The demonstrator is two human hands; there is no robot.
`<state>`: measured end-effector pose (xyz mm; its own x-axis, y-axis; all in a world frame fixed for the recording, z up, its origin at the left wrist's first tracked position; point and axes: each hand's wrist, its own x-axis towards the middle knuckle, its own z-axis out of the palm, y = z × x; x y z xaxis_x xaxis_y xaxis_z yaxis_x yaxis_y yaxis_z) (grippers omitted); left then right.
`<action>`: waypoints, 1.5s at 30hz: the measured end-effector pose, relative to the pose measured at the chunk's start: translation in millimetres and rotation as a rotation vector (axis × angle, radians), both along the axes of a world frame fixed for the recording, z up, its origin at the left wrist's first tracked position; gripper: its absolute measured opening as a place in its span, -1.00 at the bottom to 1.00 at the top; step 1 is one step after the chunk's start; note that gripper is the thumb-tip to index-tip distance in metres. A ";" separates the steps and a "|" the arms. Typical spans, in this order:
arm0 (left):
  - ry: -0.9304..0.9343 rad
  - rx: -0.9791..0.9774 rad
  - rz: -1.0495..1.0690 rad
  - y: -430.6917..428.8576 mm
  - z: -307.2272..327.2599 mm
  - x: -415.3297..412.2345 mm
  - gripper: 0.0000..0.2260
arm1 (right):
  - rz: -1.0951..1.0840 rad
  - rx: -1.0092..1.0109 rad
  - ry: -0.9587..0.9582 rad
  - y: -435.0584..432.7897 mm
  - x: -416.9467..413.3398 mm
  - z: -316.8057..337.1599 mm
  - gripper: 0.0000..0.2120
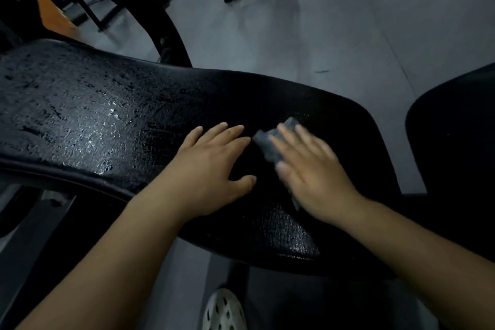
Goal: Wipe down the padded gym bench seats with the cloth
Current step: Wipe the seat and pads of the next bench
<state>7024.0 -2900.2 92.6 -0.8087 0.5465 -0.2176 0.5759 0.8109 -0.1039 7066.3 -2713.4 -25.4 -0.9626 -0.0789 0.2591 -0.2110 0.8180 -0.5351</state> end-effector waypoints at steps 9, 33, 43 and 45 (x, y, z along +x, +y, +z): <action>0.054 0.018 0.009 10.4 -4.7 -1.7 -0.40 | -0.146 0.015 -0.154 60.6 -40.6 -18.5 -0.26; 0.159 0.164 0.026 24.4 -11.1 -31.1 -0.50 | -0.167 0.046 -0.157 57.3 -118.5 -3.2 -0.39; 0.154 0.187 0.005 19.9 -8.8 -40.7 -0.50 | -0.029 0.052 -0.085 71.1 -116.6 -8.5 -0.42; 0.150 0.190 0.010 23.2 -7.9 -42.0 -0.50 | -0.177 0.040 -0.185 51.2 -145.6 3.0 -0.43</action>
